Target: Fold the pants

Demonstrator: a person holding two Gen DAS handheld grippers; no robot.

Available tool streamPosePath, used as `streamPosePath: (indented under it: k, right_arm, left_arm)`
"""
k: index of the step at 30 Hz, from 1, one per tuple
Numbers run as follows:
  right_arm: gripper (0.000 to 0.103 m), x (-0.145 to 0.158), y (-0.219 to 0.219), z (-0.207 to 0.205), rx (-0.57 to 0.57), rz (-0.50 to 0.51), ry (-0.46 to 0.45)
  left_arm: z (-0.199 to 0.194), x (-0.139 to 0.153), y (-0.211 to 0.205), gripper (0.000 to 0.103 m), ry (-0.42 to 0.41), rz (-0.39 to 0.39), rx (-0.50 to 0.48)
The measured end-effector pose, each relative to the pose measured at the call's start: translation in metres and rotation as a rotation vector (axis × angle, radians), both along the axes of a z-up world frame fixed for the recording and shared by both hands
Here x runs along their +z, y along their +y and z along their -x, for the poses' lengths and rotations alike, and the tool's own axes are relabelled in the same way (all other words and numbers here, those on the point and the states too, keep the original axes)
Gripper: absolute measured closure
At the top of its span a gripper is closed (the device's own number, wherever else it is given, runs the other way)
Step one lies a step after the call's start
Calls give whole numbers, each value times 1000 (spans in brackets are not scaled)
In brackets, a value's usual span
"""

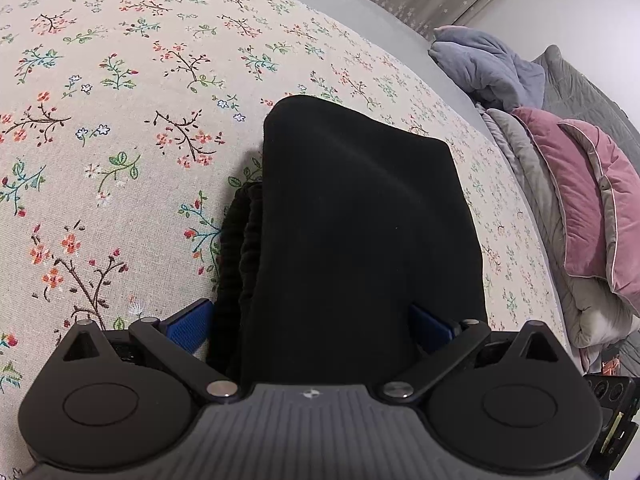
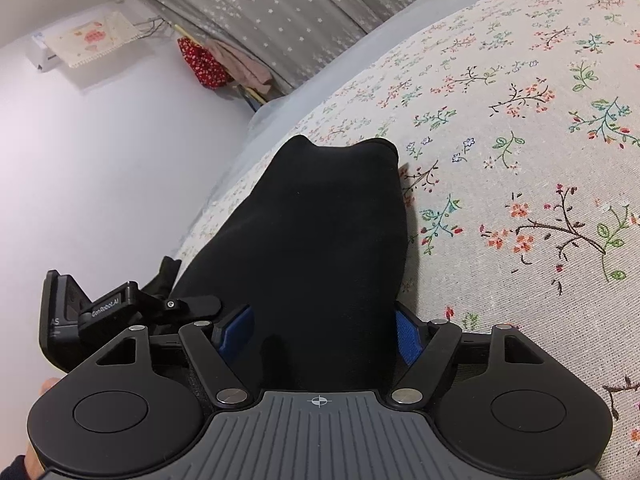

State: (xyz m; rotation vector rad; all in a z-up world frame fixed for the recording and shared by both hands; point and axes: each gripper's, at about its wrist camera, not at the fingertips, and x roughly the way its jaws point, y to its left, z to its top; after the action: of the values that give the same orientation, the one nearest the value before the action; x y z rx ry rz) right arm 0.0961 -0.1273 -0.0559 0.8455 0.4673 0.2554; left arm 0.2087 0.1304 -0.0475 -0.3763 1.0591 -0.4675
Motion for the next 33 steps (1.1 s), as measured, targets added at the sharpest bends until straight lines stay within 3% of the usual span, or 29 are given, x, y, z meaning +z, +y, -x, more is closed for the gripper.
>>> streamPosePath:
  k: [8, 11, 13, 17, 24, 29, 33]
  right_arm:
    - [30, 2, 4, 0, -4, 15, -1]
    - [44, 1, 3, 0, -14, 16, 7]
    - [68, -2, 1, -1, -29, 4, 24]
    - [78, -2, 0, -1, -35, -14, 23]
    - [85, 35, 14, 2, -43, 200, -57]
    - [85, 66, 7, 1, -40, 357, -120]
    - [85, 89, -14, -3, -70, 434, -156]
  left_arm:
    - [-1, -1, 0, 0, 0, 8, 4]
    - [3, 0, -5, 0, -24, -19, 8]
    - [6, 3, -9, 0, -54, -43, -1]
    - [10, 9, -13, 9, -108, -63, -10]
    - [12, 19, -22, 28, -173, -9, 3]
    - [0, 29, -48, 45, -221, 115, 12]
    - [-14, 37, -84, 47, -264, 155, -11]
